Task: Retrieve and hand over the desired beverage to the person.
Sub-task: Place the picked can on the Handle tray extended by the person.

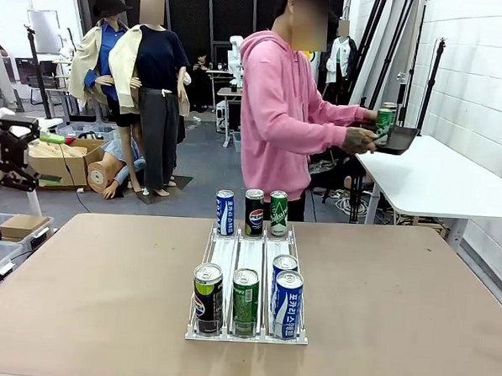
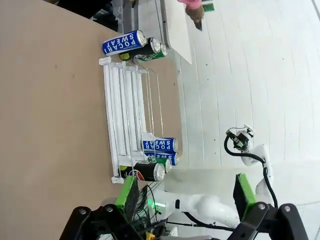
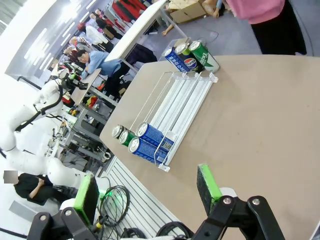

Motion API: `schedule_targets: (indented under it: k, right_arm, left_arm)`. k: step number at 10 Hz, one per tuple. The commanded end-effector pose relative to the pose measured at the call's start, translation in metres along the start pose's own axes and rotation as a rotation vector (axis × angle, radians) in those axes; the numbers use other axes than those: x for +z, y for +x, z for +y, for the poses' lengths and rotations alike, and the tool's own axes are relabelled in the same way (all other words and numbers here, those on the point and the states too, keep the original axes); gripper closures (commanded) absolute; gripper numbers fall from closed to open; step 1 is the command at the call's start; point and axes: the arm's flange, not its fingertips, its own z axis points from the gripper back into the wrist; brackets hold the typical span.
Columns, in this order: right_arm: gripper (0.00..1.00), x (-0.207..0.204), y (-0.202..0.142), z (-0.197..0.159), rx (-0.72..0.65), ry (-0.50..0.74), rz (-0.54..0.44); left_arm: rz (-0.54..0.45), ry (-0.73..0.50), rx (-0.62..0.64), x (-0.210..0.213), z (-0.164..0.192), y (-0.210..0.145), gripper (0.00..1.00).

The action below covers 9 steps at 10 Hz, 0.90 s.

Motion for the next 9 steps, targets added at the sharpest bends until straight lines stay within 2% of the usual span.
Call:
schedule_targets:
  k: [1, 3, 4, 9]
  right_arm:
    - [0.0, -0.0014, 0.0026, 0.0003, 0.008, 0.02, -0.023]
    - [0.0, -0.0014, 0.0026, 0.0003, 0.008, 0.02, -0.023]
    - [0.0, -0.0014, 0.0026, 0.0003, 0.008, 0.02, -0.023]
    - [0.0, -0.0014, 0.0026, 0.0003, 0.008, 0.02, -0.023]
  left_arm:
    - [-0.003, -0.071, 0.022, 0.0023, 0.0243, -0.0075, 0.0]
    - [-0.03, -0.114, 0.044, 0.0057, 0.032, -0.009, 0.0]
    - [0.009, -0.037, 0.035, -0.0006, 0.0276, -0.0067, 0.0]
    - [0.009, -0.037, 0.035, -0.0006, 0.0276, -0.0067, 0.0]
